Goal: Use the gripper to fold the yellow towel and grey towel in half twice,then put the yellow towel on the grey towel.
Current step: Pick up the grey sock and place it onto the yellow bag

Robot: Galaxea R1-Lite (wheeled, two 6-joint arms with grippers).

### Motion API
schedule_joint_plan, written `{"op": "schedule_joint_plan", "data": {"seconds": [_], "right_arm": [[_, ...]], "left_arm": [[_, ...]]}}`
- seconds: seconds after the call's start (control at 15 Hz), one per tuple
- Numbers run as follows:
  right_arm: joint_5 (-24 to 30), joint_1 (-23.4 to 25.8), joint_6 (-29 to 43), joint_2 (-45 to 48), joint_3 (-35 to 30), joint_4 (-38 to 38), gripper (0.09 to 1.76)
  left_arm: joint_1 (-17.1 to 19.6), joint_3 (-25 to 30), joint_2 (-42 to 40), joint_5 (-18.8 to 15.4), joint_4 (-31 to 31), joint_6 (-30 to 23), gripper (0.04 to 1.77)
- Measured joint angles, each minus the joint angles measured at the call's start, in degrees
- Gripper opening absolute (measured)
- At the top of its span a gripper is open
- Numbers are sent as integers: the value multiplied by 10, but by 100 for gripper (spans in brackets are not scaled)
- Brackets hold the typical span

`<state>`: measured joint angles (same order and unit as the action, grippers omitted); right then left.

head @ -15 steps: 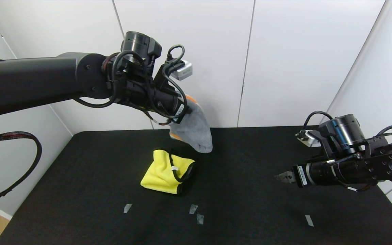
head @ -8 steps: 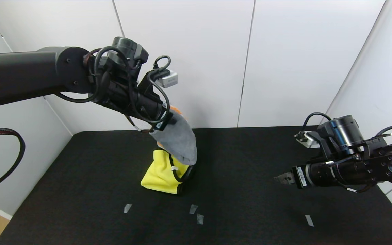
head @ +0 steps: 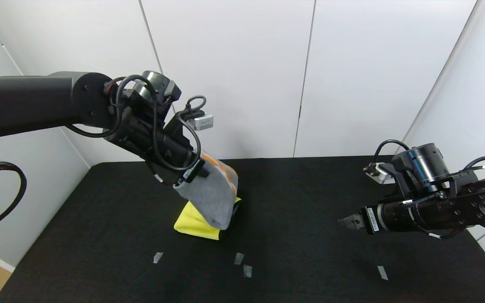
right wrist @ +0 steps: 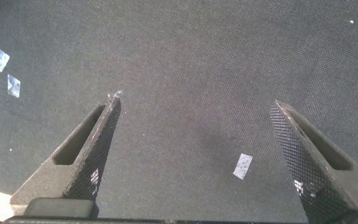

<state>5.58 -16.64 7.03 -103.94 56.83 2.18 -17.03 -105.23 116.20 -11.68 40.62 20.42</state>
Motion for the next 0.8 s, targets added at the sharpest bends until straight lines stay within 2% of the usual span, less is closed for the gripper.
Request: {"op": "schedule_joint_plan", "data": {"seconds": [0.47, 0.8], "right_arm": [[-1, -5, 0, -3, -1, 0, 171], [-3, -15, 0, -4, -1, 0, 171]], "left_arm": [[57, 59, 18, -85, -2, -25, 19], [91, 75, 38, -91, -2, -29, 19]]}}
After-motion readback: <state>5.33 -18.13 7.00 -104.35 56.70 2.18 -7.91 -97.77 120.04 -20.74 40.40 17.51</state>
